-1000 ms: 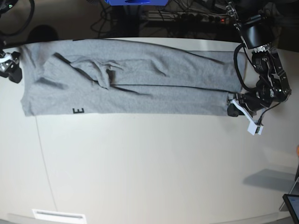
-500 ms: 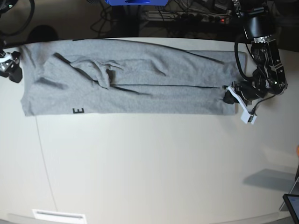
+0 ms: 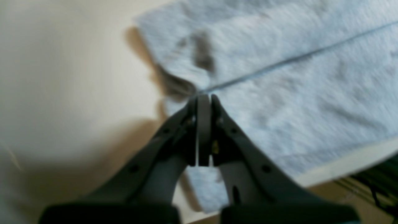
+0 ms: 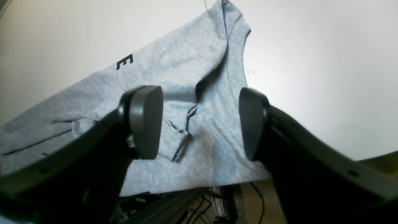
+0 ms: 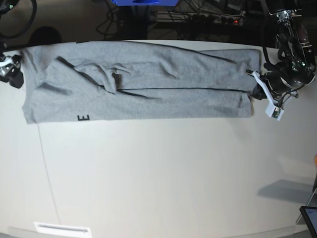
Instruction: Fold the T-shirt properly
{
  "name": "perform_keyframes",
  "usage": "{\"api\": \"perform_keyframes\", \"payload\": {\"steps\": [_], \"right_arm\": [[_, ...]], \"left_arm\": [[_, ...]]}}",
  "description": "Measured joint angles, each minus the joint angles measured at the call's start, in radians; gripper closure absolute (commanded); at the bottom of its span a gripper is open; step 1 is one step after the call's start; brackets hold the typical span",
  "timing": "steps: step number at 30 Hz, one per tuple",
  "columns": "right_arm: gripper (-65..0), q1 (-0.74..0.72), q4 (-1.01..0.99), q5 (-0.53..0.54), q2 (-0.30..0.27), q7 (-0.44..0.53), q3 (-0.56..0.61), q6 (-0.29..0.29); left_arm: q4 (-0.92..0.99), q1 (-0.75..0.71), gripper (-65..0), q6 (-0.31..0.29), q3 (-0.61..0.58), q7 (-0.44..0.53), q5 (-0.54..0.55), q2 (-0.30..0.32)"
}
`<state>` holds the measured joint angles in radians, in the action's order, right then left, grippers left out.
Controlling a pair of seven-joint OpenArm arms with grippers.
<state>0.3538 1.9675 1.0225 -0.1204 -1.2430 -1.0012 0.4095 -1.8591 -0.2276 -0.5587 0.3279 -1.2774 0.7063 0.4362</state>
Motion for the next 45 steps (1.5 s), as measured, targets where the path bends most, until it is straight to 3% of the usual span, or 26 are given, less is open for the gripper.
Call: {"api": "perform_keyframes", "payload": {"steps": [3,11,17,25,34,45], "right_arm": [[-37.1,-0.002,0.0,0.0,0.0,-0.001,0.02,0.0],[-37.1,0.001,0.0,0.0,0.026,-0.005,0.055,0.0],[-37.1,0.002,0.0,0.0,0.022,-0.003,0.055,0.0],[-37.1,0.003,0.0,0.0,0.022,-0.003,0.055,0.0],[-37.1,0.001,0.0,0.0,0.023,-0.003,0.055,0.0],[-37.1,0.0,0.0,0.0,0.027,-0.003,0.055,0.0]], "left_arm": [[0.06,0.066,0.0,0.0,-0.003,-0.003,0.002,-0.009],[0.291,0.253,0.0,0.0,-0.01,-0.001,-0.007,-0.107],[0.37,0.308,0.0,0.0,-0.108,0.006,0.0,-0.114],[0.443,0.296,0.0,0.0,-0.137,0.04,0.002,-0.089],[0.259,0.2,0.0,0.0,-0.143,0.026,0.0,-0.044],[0.24,0.146,0.0,0.0,-0.146,0.024,0.004,-0.046]]}}
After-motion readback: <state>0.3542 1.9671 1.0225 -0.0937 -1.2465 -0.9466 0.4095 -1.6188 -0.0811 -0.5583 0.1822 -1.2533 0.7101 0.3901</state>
